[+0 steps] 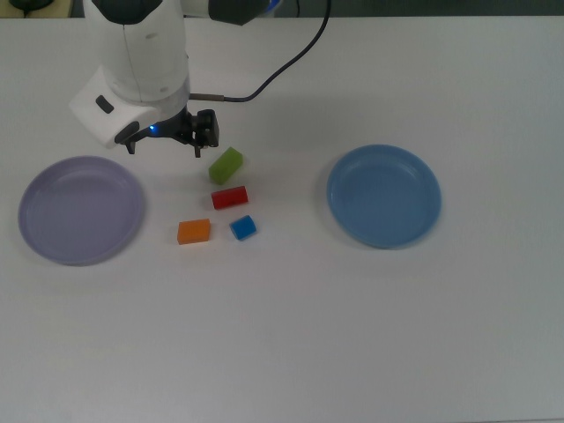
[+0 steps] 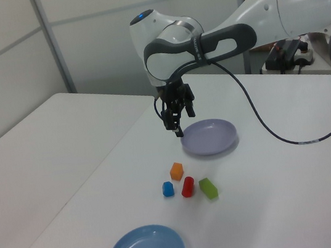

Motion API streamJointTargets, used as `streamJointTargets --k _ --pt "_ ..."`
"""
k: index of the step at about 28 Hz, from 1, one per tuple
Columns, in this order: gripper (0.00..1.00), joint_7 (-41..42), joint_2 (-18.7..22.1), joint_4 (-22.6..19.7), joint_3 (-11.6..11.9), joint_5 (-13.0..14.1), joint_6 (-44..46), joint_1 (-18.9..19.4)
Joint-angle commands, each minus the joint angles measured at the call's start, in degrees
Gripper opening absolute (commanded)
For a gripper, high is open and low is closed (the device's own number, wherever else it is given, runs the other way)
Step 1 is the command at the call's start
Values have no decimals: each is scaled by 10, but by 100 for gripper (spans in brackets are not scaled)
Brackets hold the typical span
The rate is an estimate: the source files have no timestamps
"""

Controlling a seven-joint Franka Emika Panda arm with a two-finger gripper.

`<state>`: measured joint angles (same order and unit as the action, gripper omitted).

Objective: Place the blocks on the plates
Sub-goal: 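Move the open gripper down toward the orange block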

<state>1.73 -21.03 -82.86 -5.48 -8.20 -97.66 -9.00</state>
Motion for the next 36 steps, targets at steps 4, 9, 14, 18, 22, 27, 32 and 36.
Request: streamJointTargets --k 4,9,14,18,22,27,32,36 --pt "100 42 5 -11 2 -9 2 0" --pt "100 42 -8 -11 1 -2 -41 0" --pt "100 42 -32 -13 0 -2 -79 1" --pt "100 43 -48 -13 -1 -8 -96 3" --pt "100 49 -69 -13 -1 -7 -134 5" --pt "100 49 -84 -15 -1 -8 -155 8" --pt "100 49 -101 -14 -2 -9 -169 14" --pt "100 48 -109 -15 -3 -11 -177 17"
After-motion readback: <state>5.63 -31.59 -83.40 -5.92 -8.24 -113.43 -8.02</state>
